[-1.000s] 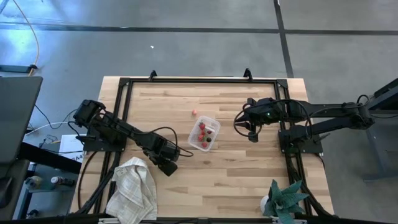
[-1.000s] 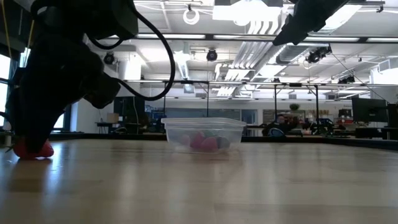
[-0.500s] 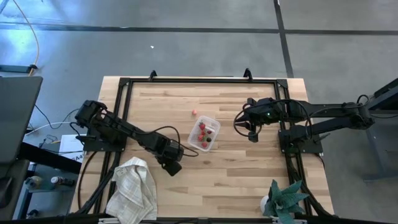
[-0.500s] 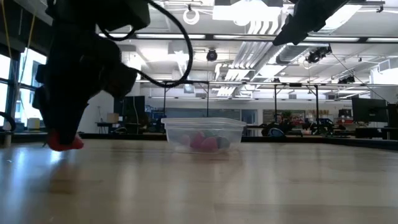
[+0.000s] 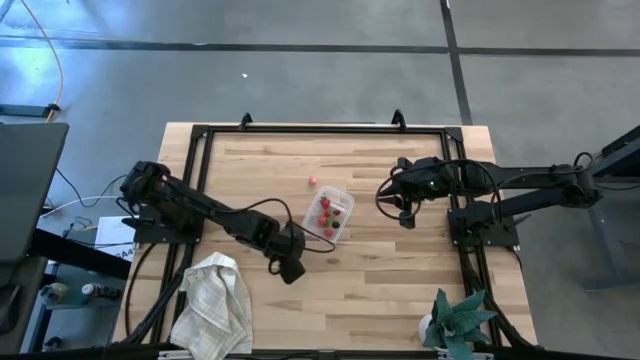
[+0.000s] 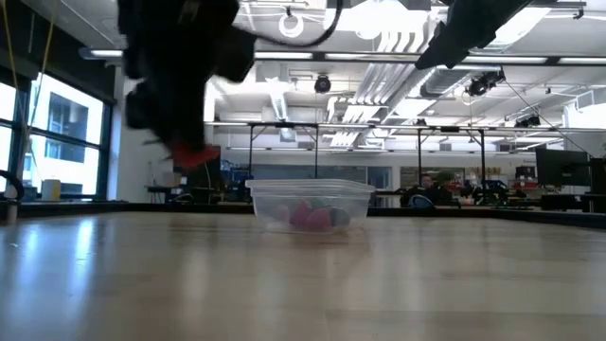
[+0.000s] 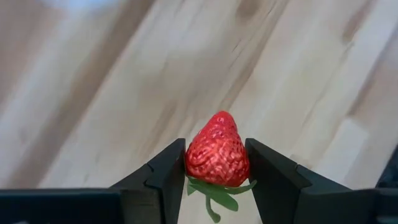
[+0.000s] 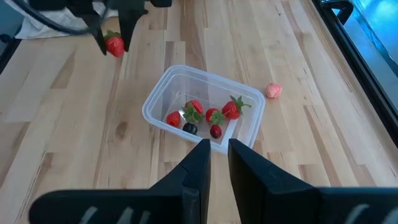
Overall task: Pick and placing Produce into tupperware
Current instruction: Put the strawberry into the transparent bin
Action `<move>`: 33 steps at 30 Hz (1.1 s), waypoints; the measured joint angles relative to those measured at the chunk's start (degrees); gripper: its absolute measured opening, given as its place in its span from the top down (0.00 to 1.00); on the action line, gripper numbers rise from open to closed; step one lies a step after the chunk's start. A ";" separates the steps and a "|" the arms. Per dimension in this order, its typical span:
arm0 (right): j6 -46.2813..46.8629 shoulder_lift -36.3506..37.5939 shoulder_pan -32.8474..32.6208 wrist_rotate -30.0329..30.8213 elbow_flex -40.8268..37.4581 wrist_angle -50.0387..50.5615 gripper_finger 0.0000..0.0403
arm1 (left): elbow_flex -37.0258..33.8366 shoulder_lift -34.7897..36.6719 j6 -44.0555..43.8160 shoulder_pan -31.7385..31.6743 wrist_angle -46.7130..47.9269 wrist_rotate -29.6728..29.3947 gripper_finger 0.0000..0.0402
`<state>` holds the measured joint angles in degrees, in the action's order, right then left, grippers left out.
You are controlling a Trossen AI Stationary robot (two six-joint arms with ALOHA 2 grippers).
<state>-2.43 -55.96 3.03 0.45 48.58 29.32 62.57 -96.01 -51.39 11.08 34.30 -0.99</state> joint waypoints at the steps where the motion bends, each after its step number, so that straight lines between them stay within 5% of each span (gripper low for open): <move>1: 0.04 0.01 0.00 0.00 0.00 0.00 0.88 | 1.15 0.00 1.40 -0.26 0.01 -1.16 0.63; 9: -0.01 -0.01 -0.02 0.00 0.00 0.00 0.88 | 12.50 0.02 17.99 -4.20 0.43 -9.91 0.63; 16: 0.01 0.01 0.00 0.00 0.00 0.00 0.88 | 21.73 0.12 38.30 -11.40 0.94 -11.22 0.63; 25: 0.01 0.01 -0.01 0.00 0.00 0.00 0.88 | 24.06 0.15 65.82 -25.53 10.63 2.96 0.63; 33: 0.04 0.00 -0.02 0.00 0.00 0.00 0.88 | 24.09 -0.93 89.25 -33.41 8.74 21.44 0.63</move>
<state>-2.39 -55.96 3.01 0.45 48.58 29.32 86.66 -96.93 37.86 -22.33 43.05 20.45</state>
